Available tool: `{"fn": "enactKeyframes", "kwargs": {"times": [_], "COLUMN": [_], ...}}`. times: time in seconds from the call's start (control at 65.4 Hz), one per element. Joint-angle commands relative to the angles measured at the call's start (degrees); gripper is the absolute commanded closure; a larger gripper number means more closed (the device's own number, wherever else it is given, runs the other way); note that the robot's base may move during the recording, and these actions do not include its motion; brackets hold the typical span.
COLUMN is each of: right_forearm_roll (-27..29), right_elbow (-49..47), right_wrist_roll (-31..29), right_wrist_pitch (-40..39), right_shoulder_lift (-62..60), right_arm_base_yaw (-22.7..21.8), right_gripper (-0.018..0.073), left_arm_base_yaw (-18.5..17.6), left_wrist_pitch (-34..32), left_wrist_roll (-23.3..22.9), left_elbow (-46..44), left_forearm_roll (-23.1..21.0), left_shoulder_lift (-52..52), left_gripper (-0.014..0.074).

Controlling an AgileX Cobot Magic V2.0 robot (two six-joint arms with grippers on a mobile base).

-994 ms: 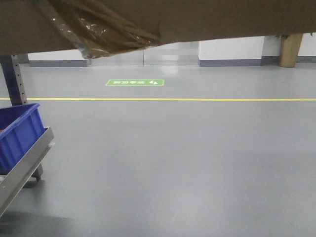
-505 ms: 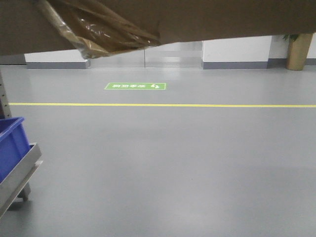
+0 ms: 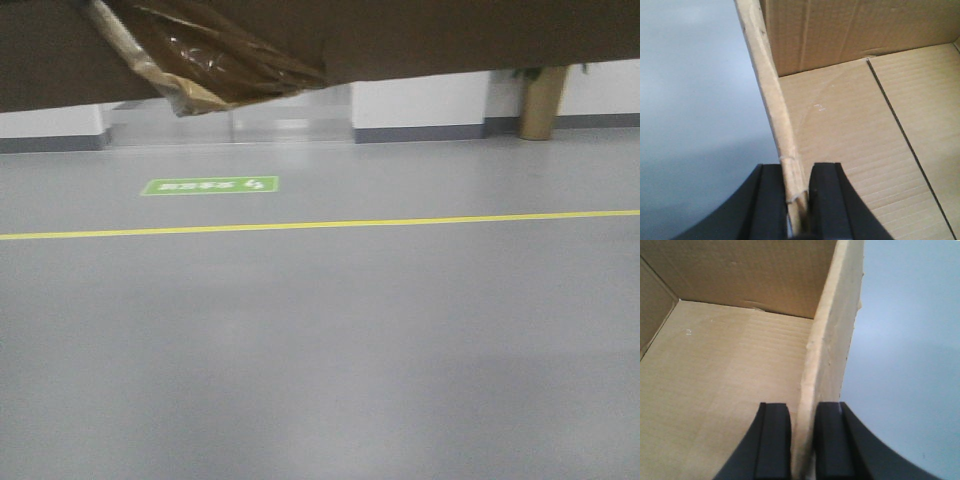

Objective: Grab carton from right shelf to conveyor
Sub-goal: 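Carry the box in both grippers while the base turns and drives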

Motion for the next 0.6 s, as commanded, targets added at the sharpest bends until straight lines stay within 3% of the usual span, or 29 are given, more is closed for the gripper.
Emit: {"fn": "enactKeyframes", "kwargs": {"times": [0.0, 0.581], "right_forearm_roll": [-1.4, -1.4], "right_elbow": [-0.4, -0.4], "right_wrist_roll": [-1.4, -1.4], "right_wrist_pitch": [-2.8, -2.9], "right_shoulder_lift": [-1.2, -1.2], "right_arm_base_yaw": [-0.2, -0.2], "right_gripper": [0.0629, 0.0629], "left_arm_base_yaw": [0.0, 0.0], "left_wrist_pitch": [-0.4, -0.4], "left_wrist_roll": [0.8, 0.8], "left_elbow": [-0.1, -0.1], "left_forearm_roll": [2.7, 4.6], "left_shoulder_lift": [-0.5, -0.5], "left_gripper": [0.0605, 0.0605]}}
